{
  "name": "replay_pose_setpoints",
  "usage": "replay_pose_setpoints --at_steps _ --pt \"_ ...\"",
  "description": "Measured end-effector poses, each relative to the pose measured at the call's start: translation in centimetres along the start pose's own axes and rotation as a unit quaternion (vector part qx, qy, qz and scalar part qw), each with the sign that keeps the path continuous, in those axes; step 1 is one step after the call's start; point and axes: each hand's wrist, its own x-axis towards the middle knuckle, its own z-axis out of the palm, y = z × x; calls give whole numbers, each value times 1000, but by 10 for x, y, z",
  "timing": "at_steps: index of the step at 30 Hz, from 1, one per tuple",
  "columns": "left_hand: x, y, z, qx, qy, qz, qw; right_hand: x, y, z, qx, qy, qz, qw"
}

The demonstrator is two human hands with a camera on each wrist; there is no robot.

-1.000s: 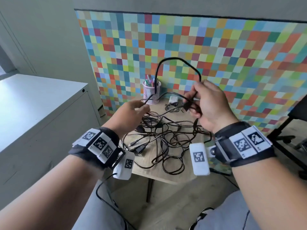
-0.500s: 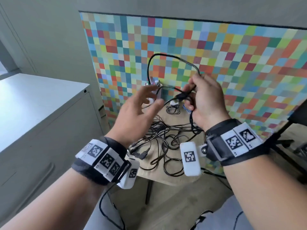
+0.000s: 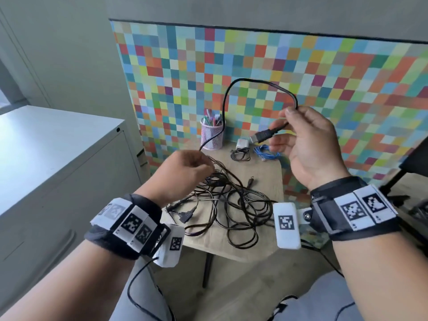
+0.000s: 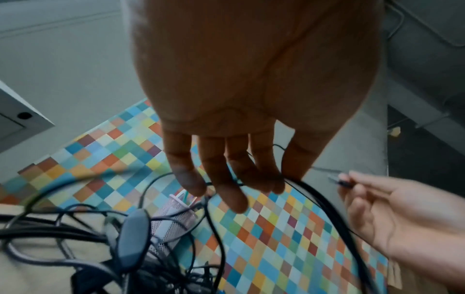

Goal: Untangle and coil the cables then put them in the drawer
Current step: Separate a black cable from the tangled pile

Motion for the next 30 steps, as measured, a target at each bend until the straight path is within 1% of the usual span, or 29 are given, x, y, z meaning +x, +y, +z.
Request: replay_pose_setpoints --at_steps 1,2,5,6,7,8,9,11,12,13,14,16,18,20,22,23,25,28,29,30 --pt "0 -1 2 21 -1 -2 1000 1 -5 0 -14 -5 -17 1000" --pt "1 0 4 31 17 0 999 1 -9 0 -30 -14 -35 999" --pt "6 8 6 9 127 10 992 -2 -25 5 -51 -61 -87 993" --pt "9 12 4 -1 152 13 988 -4 -30 7 -41 -81 -102 991" --pt "14 14 2 -1 160 12 987 -6 -36 9 -20 -99 -112 988" --pt "18 16 -1 8 148 7 989 -8 -42 11 7 -113 -118 986" --pt "23 16 -4 28 118 1 993 -9 -47 11 39 -119 -120 985" --pt "31 13 -9 55 45 -14 997 -8 -54 8 102 -109 -120 981" --pt "33 12 -12 43 34 -20 998 -7 -55 4 123 -100 -120 980" --pt "34 12 -15 16 42 -26 999 -5 -55 0 129 -89 -116 981" --pt "33 15 -19 -17 60 -28 998 -2 -52 -4 121 -79 -107 984" --pt "30 28 -27 -83 86 -9 993 3 -39 -11 82 -68 -75 992" --pt "27 42 -33 -107 71 21 991 6 -20 -13 18 -65 -29 997" --pt "23 54 -36 -56 33 45 997 6 4 -9 -79 -72 18 994" --pt "22 58 -36 -2 -9 54 999 4 29 -5 -195 -90 55 975" --pt "23 57 -35 8 -24 51 998 2 41 -4 -257 -104 65 959" --pt "22 50 -32 11 -27 33 999 -1 62 -2 -363 -153 87 915" --pt "21 31 -30 15 2 9 1000 -5 87 -1 -478 -238 121 837" --pt "20 26 -31 28 1 1 1000 -6 93 0 -508 -250 128 814" --pt "19 20 -32 48 -12 -7 999 -5 97 1 -532 -252 126 798"
